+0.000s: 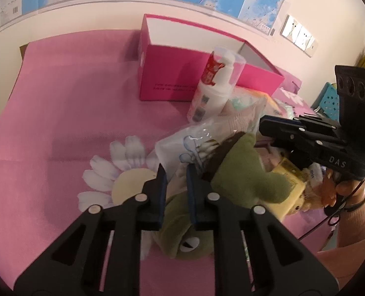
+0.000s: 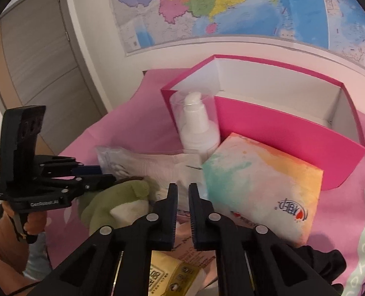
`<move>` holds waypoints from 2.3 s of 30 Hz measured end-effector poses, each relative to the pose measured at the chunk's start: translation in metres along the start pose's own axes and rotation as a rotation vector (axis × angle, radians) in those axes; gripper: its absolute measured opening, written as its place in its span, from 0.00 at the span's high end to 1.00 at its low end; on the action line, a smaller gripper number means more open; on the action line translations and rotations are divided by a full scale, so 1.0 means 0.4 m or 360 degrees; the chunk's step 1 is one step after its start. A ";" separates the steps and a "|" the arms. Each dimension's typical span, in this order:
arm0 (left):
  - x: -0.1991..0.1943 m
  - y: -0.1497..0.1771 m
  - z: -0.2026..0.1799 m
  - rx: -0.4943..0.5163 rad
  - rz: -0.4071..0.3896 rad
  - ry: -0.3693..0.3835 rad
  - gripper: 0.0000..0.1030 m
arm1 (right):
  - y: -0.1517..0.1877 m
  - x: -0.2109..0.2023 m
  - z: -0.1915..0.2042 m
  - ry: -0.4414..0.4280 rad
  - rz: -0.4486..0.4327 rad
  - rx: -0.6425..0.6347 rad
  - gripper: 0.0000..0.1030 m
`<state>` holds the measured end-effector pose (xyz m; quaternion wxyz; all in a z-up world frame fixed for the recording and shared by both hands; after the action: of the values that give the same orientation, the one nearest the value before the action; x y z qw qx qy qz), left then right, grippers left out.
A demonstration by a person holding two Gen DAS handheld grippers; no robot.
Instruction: Organize soft objects
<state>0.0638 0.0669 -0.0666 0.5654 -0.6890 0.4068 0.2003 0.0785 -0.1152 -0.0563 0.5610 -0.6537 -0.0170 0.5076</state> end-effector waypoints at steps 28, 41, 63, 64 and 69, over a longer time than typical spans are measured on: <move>-0.014 -0.027 -0.012 0.0024 -0.0037 -0.0031 0.83 | -0.015 -0.041 -0.038 0.0010 -0.0003 0.0008 0.88; -0.180 -0.234 -0.112 0.0240 -0.0403 -0.0036 0.83 | -0.200 -0.248 -0.048 0.0000 -0.0357 -0.0060 0.88; 0.156 -0.419 -0.062 0.0132 0.0006 -0.0202 0.83 | -0.289 -0.002 -0.338 0.0053 -0.0102 0.0301 0.88; 0.167 -0.421 -0.056 0.0114 0.0029 -0.0210 0.83 | -0.285 0.012 -0.345 0.0058 -0.0076 0.0312 0.88; 0.184 -0.430 -0.039 0.0056 0.0039 -0.0286 0.81 | -0.271 0.100 -0.381 0.0101 0.0110 0.0373 0.76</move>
<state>0.2397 0.0328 -0.0105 0.6090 -0.6533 0.3663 0.2610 0.2613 -0.1604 -0.0228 0.6160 -0.5995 0.0828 0.5043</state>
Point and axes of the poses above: each gripper's, at about its wrist camera, not at the fingertips, and x roughly the way its jaws point, z to its left, y to its underside, the point moved 4 cm from there along x, roughly the way its jaws point, and after that the axes turned 5 degrees about -x, right-handed, at the moved point
